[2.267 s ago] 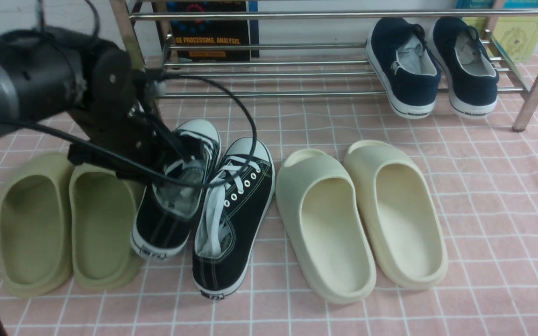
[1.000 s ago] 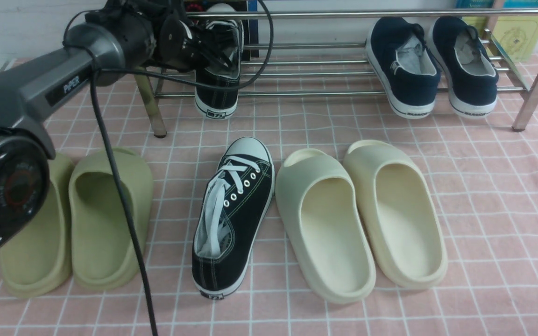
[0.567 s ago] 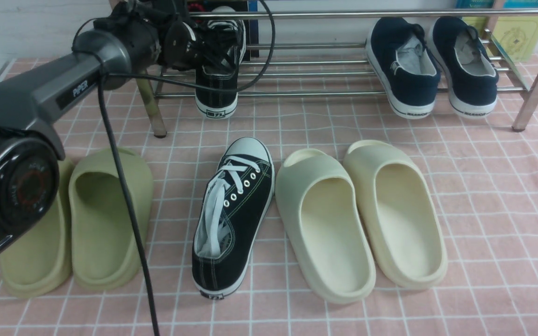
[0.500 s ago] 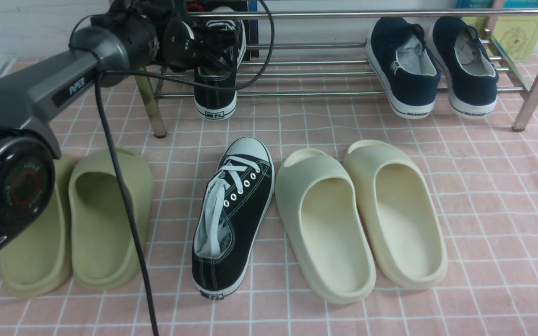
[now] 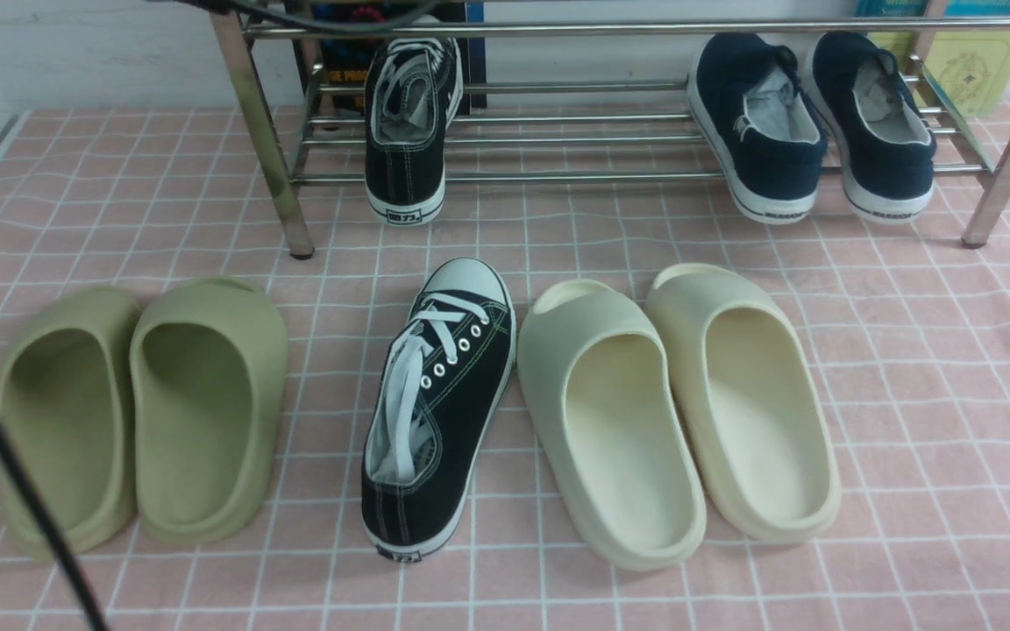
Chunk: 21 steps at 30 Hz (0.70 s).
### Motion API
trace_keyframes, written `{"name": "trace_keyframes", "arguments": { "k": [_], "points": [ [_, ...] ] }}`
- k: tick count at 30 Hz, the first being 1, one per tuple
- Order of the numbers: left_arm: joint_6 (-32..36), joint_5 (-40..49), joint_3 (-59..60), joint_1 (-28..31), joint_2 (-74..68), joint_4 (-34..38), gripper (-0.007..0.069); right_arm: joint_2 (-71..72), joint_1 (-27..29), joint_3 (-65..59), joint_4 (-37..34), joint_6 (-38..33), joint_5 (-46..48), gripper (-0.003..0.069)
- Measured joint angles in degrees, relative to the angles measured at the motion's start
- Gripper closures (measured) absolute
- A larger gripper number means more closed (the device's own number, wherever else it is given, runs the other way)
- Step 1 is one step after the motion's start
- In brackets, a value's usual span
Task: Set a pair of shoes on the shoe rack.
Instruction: Use the left arm to grab the shoe closest to it
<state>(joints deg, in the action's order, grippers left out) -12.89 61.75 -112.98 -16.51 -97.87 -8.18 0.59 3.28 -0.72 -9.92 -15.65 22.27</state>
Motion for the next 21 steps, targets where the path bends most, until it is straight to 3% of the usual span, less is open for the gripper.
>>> {"name": "trace_keyframes", "arguments": {
  "k": [4, 9, 13, 16, 21],
  "points": [
    [4.3, 8.7, 1.6, 0.0, 5.9, 1.6, 0.0202, 0.0, 0.0, 0.0, 0.0, 0.0, 0.0, 0.0416],
    [6.4, 9.0, 13.2, 0.0, 11.2, 7.8, 0.0202, 0.0, 0.0, 0.0, 0.0, 0.0, 0.0, 0.0416],
    [10.8, -1.4, 33.1, 0.0, 13.4, 20.3, 0.0202, 0.0, 0.0, 0.0, 0.0, 0.0, 0.0, 0.0416],
    [14.3, -9.9, 42.1, 0.0, 12.4, 25.4, 0.0202, 0.0, 0.0, 0.0, 0.0, 0.0, 0.0, 0.0416],
    [17.9, -17.7, 47.7, -0.1, 8.9, 30.4, 0.0202, 0.0, 0.0, 0.0, 0.0, 0.0, 0.0, 0.0416]
  ]
}}
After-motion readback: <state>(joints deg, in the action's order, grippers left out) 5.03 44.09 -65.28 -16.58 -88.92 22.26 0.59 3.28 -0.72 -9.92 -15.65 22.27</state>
